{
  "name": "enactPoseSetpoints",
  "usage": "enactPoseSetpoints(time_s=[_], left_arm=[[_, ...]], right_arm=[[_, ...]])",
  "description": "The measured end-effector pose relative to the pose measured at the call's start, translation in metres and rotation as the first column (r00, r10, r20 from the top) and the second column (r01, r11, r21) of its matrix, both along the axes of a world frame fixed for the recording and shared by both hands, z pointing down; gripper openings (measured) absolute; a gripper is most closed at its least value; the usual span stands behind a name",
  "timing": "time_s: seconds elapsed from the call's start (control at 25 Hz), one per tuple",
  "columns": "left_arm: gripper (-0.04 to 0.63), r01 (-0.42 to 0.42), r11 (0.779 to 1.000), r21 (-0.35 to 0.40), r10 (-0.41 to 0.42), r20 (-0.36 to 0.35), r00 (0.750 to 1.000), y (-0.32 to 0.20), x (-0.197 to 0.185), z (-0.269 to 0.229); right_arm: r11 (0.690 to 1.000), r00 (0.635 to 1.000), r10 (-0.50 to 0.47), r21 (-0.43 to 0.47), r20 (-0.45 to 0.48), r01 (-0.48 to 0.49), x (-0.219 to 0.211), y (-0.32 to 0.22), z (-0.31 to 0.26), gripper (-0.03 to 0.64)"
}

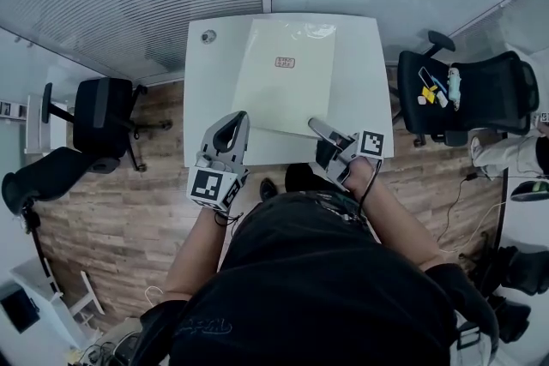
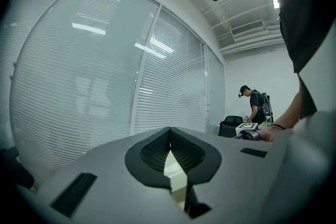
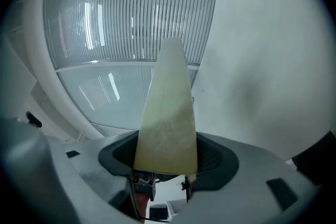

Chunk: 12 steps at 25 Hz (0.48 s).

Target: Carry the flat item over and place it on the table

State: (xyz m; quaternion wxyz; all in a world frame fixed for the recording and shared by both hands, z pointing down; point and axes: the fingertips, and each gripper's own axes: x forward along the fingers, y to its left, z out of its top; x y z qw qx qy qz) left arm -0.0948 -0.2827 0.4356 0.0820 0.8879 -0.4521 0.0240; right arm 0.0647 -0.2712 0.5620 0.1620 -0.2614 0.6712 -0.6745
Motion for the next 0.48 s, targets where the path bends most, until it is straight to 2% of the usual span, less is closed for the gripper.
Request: enactPoseSetpoints(time_s=[0.24,0.48], left_arm=[[0.014,0.002,0.999,-0.041,-0.002,-0.004,1.0,-0.017,0.013,0.016],[0.012,0.003,0.997,-0.081,-0.003,-0.001,1.0,-0.032,0.029,0.034]], right_arm=[[0.999,0.998,-0.027,-0.034,-0.063,0.025,0.013,-0.01,0.025,0.295],[0.996,0.995,-0.049,-0.083,-0.085,0.042,0.028,-0.02,0.053,0.295]])
